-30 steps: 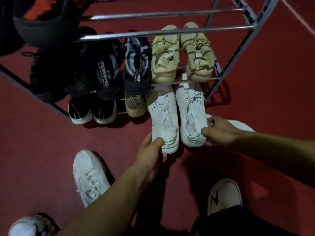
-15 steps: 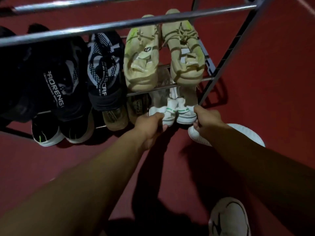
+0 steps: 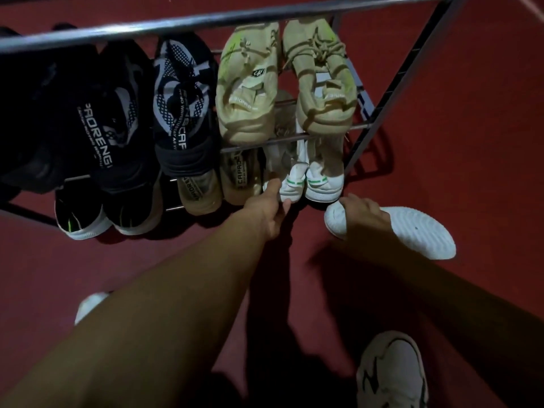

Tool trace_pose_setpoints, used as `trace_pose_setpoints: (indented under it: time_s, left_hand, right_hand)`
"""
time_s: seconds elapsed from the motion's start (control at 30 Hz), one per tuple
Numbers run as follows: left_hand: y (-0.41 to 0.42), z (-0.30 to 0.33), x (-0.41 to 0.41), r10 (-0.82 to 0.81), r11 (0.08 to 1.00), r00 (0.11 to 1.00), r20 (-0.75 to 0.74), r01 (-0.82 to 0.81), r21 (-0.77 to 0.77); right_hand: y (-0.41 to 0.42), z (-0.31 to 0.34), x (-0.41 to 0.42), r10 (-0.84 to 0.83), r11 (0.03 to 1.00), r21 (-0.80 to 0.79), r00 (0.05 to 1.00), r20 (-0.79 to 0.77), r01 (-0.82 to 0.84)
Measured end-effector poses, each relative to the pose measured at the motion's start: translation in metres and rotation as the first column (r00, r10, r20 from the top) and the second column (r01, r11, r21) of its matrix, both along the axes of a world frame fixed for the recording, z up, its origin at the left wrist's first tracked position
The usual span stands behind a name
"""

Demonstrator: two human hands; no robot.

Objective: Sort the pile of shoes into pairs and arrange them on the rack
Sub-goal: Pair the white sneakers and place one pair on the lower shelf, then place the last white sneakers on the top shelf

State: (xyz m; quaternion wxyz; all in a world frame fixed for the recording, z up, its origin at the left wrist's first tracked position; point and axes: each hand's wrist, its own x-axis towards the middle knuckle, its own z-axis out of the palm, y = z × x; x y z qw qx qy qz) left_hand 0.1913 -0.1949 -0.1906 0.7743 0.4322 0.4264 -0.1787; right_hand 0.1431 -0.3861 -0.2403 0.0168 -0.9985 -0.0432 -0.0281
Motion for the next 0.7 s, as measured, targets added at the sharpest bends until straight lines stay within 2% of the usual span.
trace_pose_setpoints:
  time_s: [0.07, 0.1, 0.17, 0.23, 0.3, 0.4, 0.47, 0.6, 0.67, 0.7]
  left_hand:
    - [0.003, -0.004, -0.004, -0.114, 0.991, 0.993, 0.017, 0.113, 0.072]
    - [0.005, -0.008, -0.010, -0.232, 0.953, 0.973, -0.011, 0.230, 0.198]
    - [0.016, -0.015, -0.030, -0.437, 0.757, 0.890, -0.129, 0.441, 0.483]
    - [0.033, -0.024, -0.056, -0.507, 0.582, 0.843, -0.178, 0.487, 0.651]
    - [0.054, -0.028, -0.081, -0.532, 0.480, 0.827, -0.185, 0.474, 0.738]
    - [0.083, -0.019, -0.112, -0.529, 0.467, 0.836, -0.144, 0.428, 0.774]
    - [0.101, -0.011, -0.132, -0.549, 0.394, 0.820, -0.159, 0.422, 0.816]
    - [0.143, 0.010, -0.183, -0.507, 0.131, 0.839, -0.200, 0.304, 0.944]
    - [0.163, 0.017, -0.216, -0.313, -0.038, 0.896, -0.316, 0.321, 0.946]
    - [0.172, 0.020, -0.231, -0.184, -0.090, 0.912, -0.368, 0.357, 0.930]
  right_hand:
    - [-0.001, -0.012, 0.001, 0.045, 0.983, -0.178, 0.998, 0.050, -0.035]
    - [0.000, -0.010, 0.003, 0.042, 0.972, -0.233, 0.995, 0.087, -0.021]
    - [0.001, -0.005, 0.005, 0.074, 0.960, -0.277, 0.986, 0.149, -0.030]
    - [0.007, 0.004, -0.002, 0.160, 0.962, -0.241, 0.980, 0.122, -0.127]
    - [0.019, 0.012, -0.018, 0.279, 0.947, -0.178, 0.959, 0.043, -0.267]
    - [0.049, 0.030, -0.041, 0.372, 0.928, -0.023, 0.928, -0.012, -0.373]
    - [0.073, 0.042, -0.052, 0.394, 0.919, 0.065, 0.916, -0.076, -0.389]
    - [0.123, 0.085, -0.068, 0.455, 0.856, 0.314, 0.886, -0.084, -0.410]
    - [0.143, 0.115, -0.075, 0.455, 0.778, 0.493, 0.890, -0.014, -0.390]
    - [0.151, 0.131, -0.076, 0.439, 0.725, 0.573, 0.897, 0.043, -0.382]
